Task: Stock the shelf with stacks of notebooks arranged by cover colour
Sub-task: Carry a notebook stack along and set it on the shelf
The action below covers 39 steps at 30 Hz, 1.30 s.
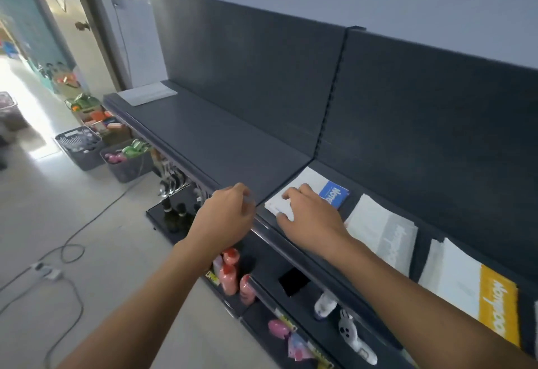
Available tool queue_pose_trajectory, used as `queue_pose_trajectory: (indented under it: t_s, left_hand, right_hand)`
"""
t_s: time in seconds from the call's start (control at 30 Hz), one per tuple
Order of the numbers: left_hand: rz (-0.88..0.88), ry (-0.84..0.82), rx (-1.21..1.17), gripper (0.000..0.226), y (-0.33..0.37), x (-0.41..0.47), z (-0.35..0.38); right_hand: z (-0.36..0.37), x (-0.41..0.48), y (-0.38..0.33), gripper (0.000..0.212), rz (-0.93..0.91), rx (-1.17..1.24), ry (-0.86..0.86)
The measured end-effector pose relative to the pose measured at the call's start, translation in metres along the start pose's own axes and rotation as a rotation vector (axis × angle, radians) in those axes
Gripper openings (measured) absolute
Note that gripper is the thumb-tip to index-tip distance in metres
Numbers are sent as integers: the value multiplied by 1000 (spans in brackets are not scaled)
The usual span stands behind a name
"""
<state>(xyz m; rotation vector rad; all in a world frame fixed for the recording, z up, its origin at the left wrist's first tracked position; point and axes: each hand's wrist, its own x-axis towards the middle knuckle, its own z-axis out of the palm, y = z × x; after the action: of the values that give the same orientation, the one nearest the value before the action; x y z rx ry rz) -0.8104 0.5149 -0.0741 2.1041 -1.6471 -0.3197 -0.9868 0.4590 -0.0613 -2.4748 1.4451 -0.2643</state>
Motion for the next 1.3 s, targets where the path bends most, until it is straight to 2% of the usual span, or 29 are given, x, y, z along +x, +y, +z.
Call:
queue_pose_trajectory:
  t_s: [0.23,0.5,0.7,1.1,1.3]
  left_hand:
    - [-80,87,-38,25,-68,21,-30]
    - [-118,145,13,18,-141,84,-68]
    - [-129,98,31,26,-197,159,-89]
    - [-192,132,-8,24,-313,253,-129]
    - [-129,108,-22,21,-381,307,-148]
  right_hand:
    - [19,73,-63,36,-114,-35,-35]
    - [49,169,-133,28,-257,23,-23]
    - [69,256,-154,29,-227,32,-12]
    - [109,383,-220,28,-198,11,-78]
    - [137,439,-266,27,-145,-16,-90]
